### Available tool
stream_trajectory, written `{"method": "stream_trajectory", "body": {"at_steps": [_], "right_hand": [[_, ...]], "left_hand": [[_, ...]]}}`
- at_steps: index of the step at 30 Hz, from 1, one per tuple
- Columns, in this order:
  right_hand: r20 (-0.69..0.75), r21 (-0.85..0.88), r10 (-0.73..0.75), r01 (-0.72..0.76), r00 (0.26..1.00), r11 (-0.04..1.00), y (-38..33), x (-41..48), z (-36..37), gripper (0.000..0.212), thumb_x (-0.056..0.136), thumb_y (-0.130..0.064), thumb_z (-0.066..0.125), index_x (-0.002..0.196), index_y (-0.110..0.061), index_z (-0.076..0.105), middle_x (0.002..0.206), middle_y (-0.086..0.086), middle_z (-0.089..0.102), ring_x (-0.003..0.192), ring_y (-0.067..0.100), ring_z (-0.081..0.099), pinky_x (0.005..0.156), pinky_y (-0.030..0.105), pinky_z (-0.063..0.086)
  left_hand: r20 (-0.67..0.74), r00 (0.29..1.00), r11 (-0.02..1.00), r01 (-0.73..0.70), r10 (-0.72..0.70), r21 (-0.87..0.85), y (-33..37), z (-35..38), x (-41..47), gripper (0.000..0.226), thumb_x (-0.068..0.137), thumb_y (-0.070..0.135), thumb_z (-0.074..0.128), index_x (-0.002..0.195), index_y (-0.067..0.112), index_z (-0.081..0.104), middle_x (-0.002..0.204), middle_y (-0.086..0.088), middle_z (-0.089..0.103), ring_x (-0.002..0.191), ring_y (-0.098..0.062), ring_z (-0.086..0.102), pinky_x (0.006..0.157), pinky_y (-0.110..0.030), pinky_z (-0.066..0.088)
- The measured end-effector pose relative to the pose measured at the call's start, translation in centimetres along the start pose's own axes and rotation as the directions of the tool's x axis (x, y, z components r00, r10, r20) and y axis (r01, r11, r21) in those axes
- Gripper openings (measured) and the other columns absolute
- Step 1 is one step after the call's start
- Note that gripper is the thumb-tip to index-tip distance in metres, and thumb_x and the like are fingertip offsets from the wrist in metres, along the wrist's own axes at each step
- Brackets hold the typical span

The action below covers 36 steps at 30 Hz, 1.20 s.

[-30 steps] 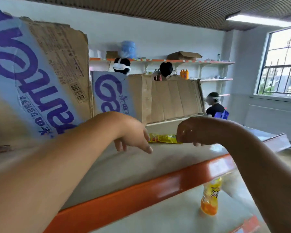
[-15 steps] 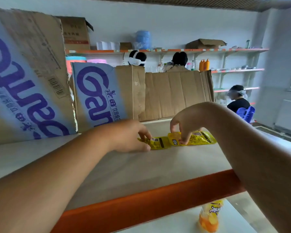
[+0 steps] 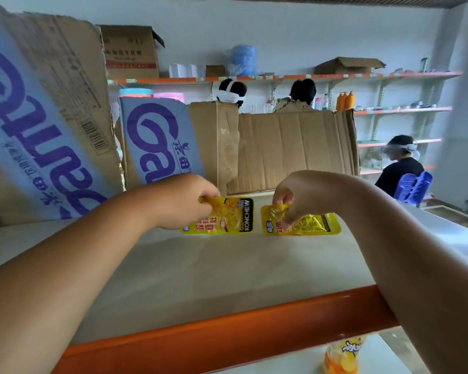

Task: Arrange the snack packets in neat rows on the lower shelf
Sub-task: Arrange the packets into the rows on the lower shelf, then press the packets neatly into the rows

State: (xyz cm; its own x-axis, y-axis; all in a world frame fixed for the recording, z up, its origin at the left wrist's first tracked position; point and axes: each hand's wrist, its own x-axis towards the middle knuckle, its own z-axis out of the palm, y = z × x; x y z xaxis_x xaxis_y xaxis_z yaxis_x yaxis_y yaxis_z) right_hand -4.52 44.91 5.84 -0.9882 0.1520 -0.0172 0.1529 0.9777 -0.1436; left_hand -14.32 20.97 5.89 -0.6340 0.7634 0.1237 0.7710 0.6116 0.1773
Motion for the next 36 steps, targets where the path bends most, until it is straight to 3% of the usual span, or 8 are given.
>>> {"method": "stream_trajectory", "body": {"at_steps": [5,9,14,20,27,30,33,36], "right_hand": [[-0.157,0.08,-0.124,0.138,0.98,0.987,-0.7,-0.3,0.0,0.024,0.077,-0.021,0.085,0.095,-0.028,0.07,0.092,-0.011,0.066,0.078,0.005,0.059,0.063,0.023,0.043],[-0.38,0.267,-0.193,0.307,0.904,0.913,-1.6,-0.5,-0.2,0.027,0.081,0.001,0.065,0.071,-0.023,0.071,0.07,0.0,0.068,0.065,0.021,0.062,0.061,0.037,0.051],[-0.17,0.135,-0.174,0.198,0.97,0.971,-1.4,-0.5,0.3,0.031,0.084,0.003,0.054,0.073,-0.022,0.069,0.077,0.006,0.068,0.067,0.017,0.059,0.059,0.027,0.044],[0.036,0.061,-0.166,0.163,0.985,0.985,-3.2,-0.6,0.8,0.033,0.098,-0.038,0.06,0.132,-0.039,0.06,0.129,-0.011,0.058,0.116,0.014,0.055,0.095,0.031,0.044],[0.06,-0.082,-0.057,0.062,0.997,0.995,-3.5,-0.1,1.1,0.03,0.088,-0.059,0.066,0.09,-0.029,0.061,0.107,-0.001,0.063,0.096,0.018,0.059,0.076,0.03,0.046],[0.032,-0.018,-0.05,0.051,0.998,0.999,-3.8,0.0,1.6,0.055,0.078,-0.071,0.068,0.119,-0.036,0.058,0.12,-0.007,0.058,0.103,0.016,0.056,0.089,0.035,0.049],[0.071,-0.036,-0.11,0.113,0.991,0.993,-4.8,-0.4,1.8,0.054,0.086,-0.058,0.067,0.135,-0.039,0.054,0.122,-0.014,0.055,0.107,0.013,0.056,0.088,0.029,0.047],[0.015,-0.053,-0.157,0.157,0.988,0.986,-4.4,-0.9,1.2,0.03,0.09,-0.027,0.067,0.12,-0.035,0.066,0.112,-0.016,0.056,0.098,0.008,0.057,0.074,0.02,0.045]], "left_hand": [[0.044,0.993,0.99,0.108,-0.113,0.088,-1.0,0.4,0.2,0.02,0.094,0.011,0.045,0.087,0.02,0.062,0.084,-0.004,0.063,0.086,-0.027,0.062,0.077,-0.045,0.053],[0.072,0.992,0.982,0.094,-0.107,0.164,-0.2,1.9,0.5,0.044,0.097,0.008,0.043,0.117,0.041,0.064,0.108,0.006,0.055,0.106,-0.021,0.055,0.094,-0.044,0.052],[0.005,0.997,0.987,0.079,-0.081,0.143,-0.1,2.1,0.4,0.033,0.104,0.021,0.053,0.12,0.048,0.063,0.112,0.011,0.045,0.106,-0.014,0.05,0.09,-0.035,0.048],[0.102,0.991,0.991,0.078,-0.088,0.106,0.4,1.8,0.0,0.024,0.098,0.056,0.057,0.115,0.043,0.067,0.113,0.013,0.061,0.105,-0.012,0.059,0.096,-0.037,0.052],[0.13,0.99,0.999,0.05,-0.053,0.02,0.0,1.1,-0.2,0.023,0.084,0.047,0.08,0.104,0.043,0.069,0.108,0.023,0.057,0.112,-0.007,0.057,0.085,-0.027,0.048],[0.152,0.98,0.992,0.121,-0.125,0.039,-0.5,0.6,-0.4,0.038,0.081,0.054,0.081,0.114,0.044,0.064,0.12,0.017,0.058,0.11,-0.009,0.057,0.089,-0.03,0.05],[0.167,0.961,0.974,0.205,-0.219,0.095,-0.8,0.2,-0.5,0.043,0.079,0.058,0.08,0.115,0.042,0.063,0.117,0.012,0.06,0.107,-0.013,0.059,0.098,-0.037,0.053],[0.143,0.948,0.956,0.267,-0.283,0.119,-1.4,0.2,-0.3,0.042,0.078,0.06,0.08,0.111,0.04,0.064,0.107,0.013,0.06,0.098,-0.012,0.061,0.092,-0.039,0.057]]}}
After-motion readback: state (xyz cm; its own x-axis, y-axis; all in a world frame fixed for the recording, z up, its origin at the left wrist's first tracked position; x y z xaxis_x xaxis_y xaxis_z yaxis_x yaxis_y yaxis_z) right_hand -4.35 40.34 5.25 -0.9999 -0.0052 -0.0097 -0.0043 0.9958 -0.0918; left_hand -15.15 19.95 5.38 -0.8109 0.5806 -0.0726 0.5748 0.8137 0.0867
